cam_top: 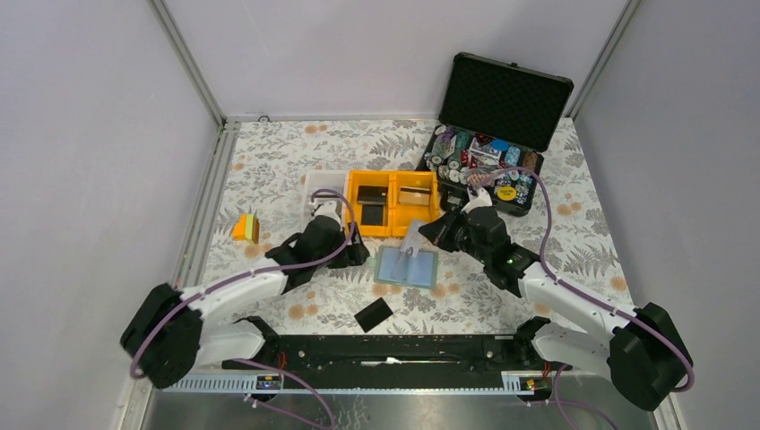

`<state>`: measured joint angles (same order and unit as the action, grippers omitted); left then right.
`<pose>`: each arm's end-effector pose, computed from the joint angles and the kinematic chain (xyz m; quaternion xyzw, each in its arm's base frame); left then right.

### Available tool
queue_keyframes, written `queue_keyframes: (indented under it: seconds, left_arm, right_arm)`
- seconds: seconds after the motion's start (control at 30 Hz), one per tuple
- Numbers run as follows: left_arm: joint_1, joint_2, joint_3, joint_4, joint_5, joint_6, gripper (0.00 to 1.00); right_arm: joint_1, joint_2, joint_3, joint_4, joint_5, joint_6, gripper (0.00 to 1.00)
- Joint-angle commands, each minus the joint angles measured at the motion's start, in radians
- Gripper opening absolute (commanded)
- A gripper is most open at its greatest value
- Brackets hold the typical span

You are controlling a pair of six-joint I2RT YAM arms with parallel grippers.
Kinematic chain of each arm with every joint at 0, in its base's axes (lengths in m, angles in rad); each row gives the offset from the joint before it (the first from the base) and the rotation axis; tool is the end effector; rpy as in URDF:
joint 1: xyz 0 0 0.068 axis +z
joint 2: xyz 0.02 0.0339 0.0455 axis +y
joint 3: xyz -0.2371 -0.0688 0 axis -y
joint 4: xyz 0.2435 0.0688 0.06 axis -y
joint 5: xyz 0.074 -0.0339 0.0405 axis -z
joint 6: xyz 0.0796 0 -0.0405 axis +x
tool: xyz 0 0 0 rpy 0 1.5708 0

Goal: Put the credit cards into the card holder

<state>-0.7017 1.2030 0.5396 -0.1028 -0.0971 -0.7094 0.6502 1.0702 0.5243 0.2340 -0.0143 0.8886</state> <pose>0.2142 -0.1710 0.1258 -0.0225 0.9190 -0.2196 0.3267 0.2315 0.1775 0.1992 0.0919 0.8031 0.4137 0.4188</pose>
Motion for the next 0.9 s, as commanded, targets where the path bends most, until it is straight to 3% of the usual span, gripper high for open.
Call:
queue_keyframes:
  seconds: [0.0,0.13,0.27,0.53,0.73,0.8,0.87]
  left_arm:
    - [-0.003,-0.168,-0.009,0.013,-0.035,0.036,0.77]
    - [-0.003,-0.282,-0.018,0.034,0.014,0.057,0.83]
    - [-0.003,-0.3,-0.023,0.093,0.141,0.068,0.84]
    - [-0.003,-0.273,-0.093,0.469,0.454,-0.068,0.88]
    - [-0.002,-0.318,-0.112,0.51,0.558,-0.079,0.91]
    - [-0.002,-0.319,-0.119,0.539,0.617,-0.095,0.89]
    - [-0.002,-0.325,-0.138,0.593,0.661,-0.123,0.78]
  right_arm:
    - [0.006,-0.003,0.043,-0.069,0.018,-0.085,0.0]
    - [0.002,-0.012,0.025,-0.105,0.049,-0.102,0.0]
    - [0.0,-0.055,0.016,-0.11,0.045,-0.13,0.0]
    - [-0.011,-0.048,-0.009,0.07,-0.326,-0.155,0.0]
    - [-0.012,-0.057,-0.014,0.257,-0.613,-0.13,0.0]
    - [-0.011,-0.048,-0.016,0.314,-0.672,-0.111,0.0]
    - [-0.011,-0.029,-0.018,0.368,-0.718,-0.093,0.0]
